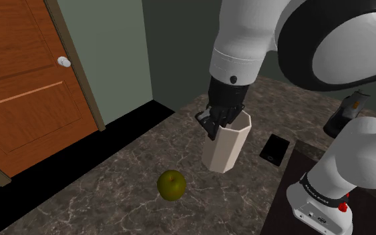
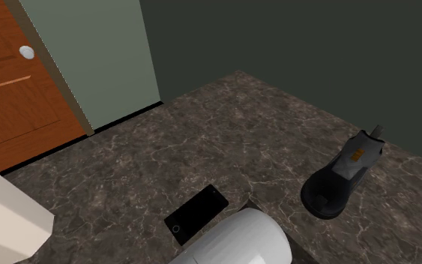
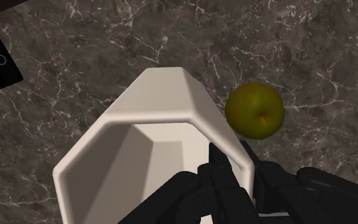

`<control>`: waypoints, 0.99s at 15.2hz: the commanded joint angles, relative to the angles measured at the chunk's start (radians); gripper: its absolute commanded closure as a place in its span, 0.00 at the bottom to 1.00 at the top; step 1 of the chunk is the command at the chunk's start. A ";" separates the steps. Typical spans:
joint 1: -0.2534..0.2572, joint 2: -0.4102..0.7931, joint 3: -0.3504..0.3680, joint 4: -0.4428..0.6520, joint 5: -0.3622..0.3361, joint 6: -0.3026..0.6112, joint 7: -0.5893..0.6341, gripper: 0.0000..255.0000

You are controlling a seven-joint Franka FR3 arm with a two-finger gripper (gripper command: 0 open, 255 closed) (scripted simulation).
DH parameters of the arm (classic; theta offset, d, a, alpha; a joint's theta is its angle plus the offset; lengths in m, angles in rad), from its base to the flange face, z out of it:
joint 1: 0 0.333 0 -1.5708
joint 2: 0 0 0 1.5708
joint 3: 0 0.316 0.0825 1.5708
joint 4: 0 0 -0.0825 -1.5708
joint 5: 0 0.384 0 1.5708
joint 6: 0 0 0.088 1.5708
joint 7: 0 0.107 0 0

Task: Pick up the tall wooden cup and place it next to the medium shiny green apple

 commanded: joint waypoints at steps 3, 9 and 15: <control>0.004 0.000 0.013 -0.050 0.010 0.052 -0.002 1.00; 0.007 0.014 0.038 -0.119 0.023 0.135 -0.002 1.00; 0.007 0.038 0.066 -0.181 0.034 0.221 0.000 1.00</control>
